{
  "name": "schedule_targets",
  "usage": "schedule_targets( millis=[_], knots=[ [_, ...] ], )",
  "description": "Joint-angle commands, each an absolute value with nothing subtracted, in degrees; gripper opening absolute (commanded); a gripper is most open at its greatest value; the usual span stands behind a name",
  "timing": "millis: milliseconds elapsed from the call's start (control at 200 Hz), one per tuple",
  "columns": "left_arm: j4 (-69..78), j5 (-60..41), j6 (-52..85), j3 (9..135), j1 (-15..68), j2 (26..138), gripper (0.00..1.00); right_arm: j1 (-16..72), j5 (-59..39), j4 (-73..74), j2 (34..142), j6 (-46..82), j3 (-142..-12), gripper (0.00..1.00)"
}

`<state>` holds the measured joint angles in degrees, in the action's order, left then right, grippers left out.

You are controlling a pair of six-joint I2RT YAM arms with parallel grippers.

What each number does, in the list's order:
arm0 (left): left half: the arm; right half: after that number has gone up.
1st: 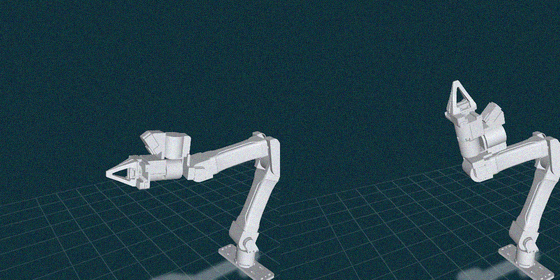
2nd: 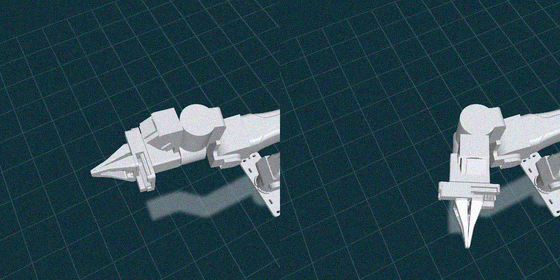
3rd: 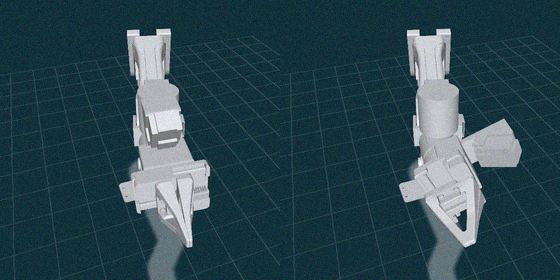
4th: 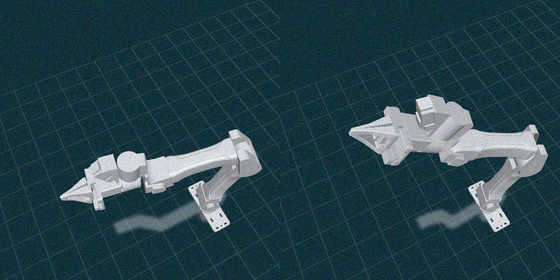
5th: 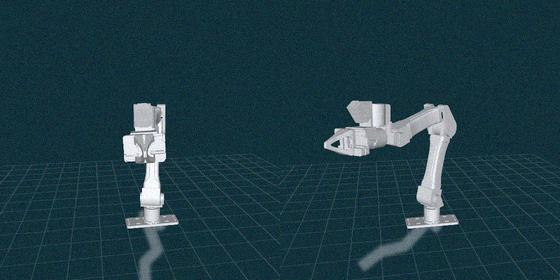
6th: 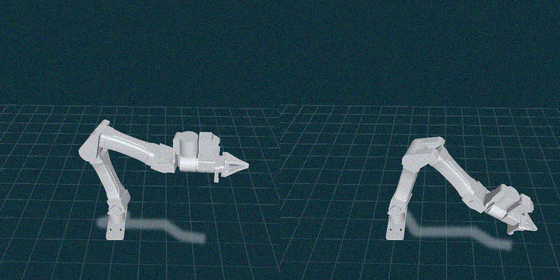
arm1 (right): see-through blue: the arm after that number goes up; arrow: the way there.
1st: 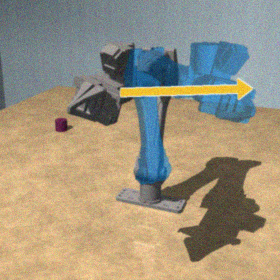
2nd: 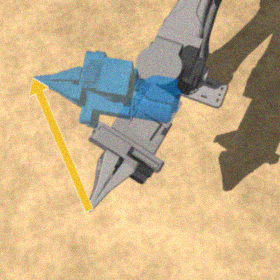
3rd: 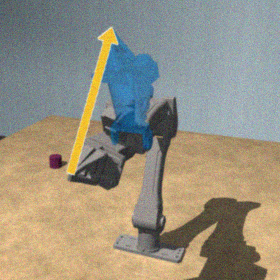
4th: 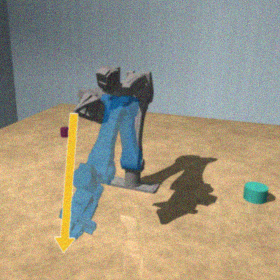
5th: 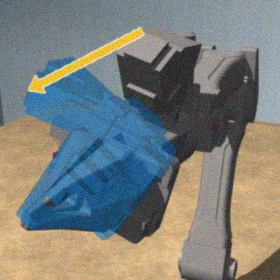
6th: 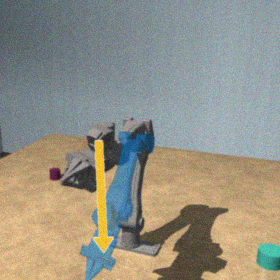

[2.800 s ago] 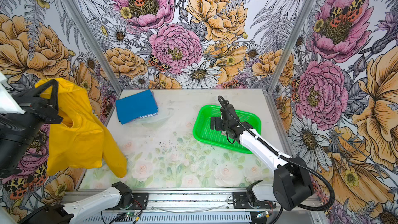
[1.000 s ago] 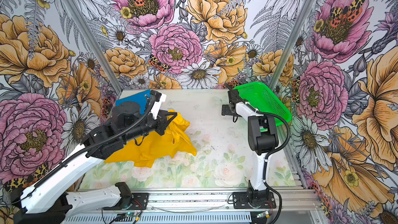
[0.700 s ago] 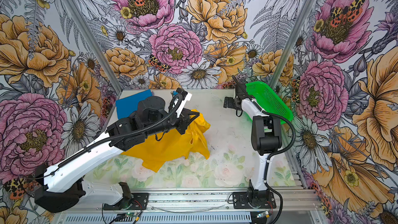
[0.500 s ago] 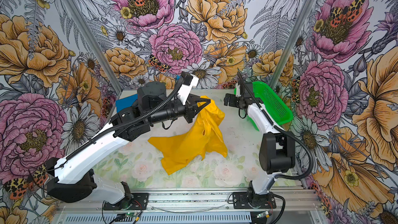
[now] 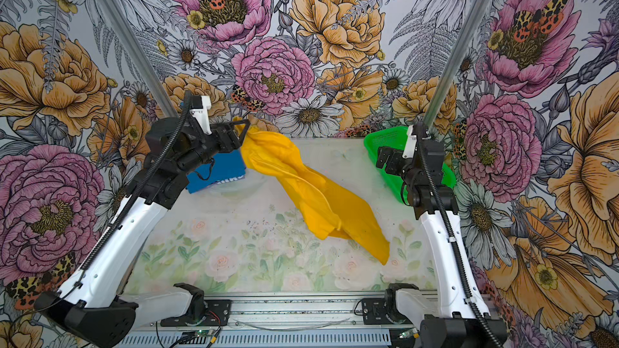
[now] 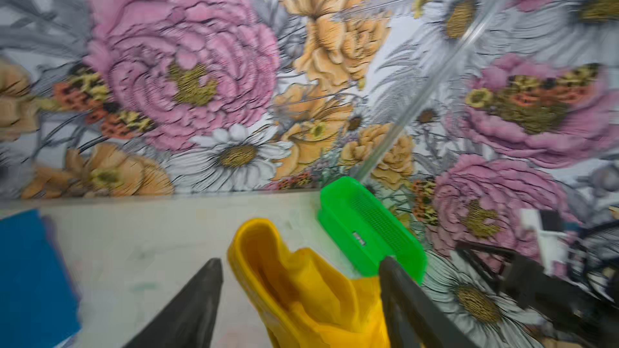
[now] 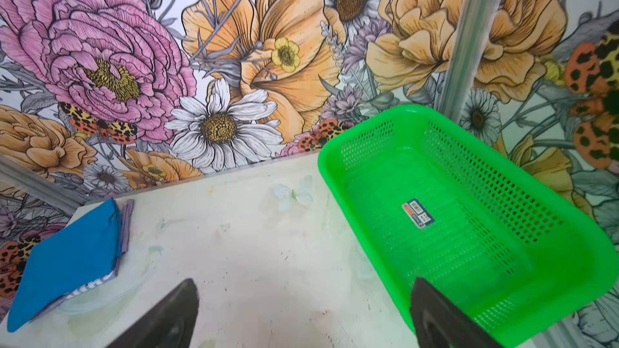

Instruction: Fold and stack the t-shirts

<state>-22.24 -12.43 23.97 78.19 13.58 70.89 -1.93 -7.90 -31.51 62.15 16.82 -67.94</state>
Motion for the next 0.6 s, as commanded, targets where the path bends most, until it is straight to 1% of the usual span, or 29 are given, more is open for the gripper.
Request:
schedule_targets(
  millis=[0,120,230,330,400,485,595],
  knots=[
    [-29.0,-16.5,25.6,71.8,10.2,69.8,0.99,2.5,-9.7,-37.0,60.1,15.7,-63.9,1.00],
    [-31.0,-14.0,25.9,60.9,10.8,64.1,0.99,11.8,-6.3,-38.2,58.3,17.2,-58.2,0.99],
    [-35.4,-13.0,27.8,54.3,12.8,60.8,0.99,20.0,-4.2,-38.4,59.0,19.8,-53.1,0.99],
    [-36.8,-8.2,30.8,48.6,19.3,56.3,0.99,26.1,-0.5,-38.2,61.3,22.6,-48.9,1.00],
    [-36.2,-6.1,33.8,45.5,24.6,55.7,0.99,29.1,1.4,-38.1,64.0,24.7,-46.6,0.99],
    [-34.2,-4.5,37.1,43.7,31.5,58.5,0.99,30.5,3.3,-37.4,66.3,27.4,-44.3,0.99],
    [-29.8,-3.4,41.2,43.4,38.7,64.5,0.91,30.6,4.6,-37.0,65.8,30.8,-42.2,0.98]
  ],
)
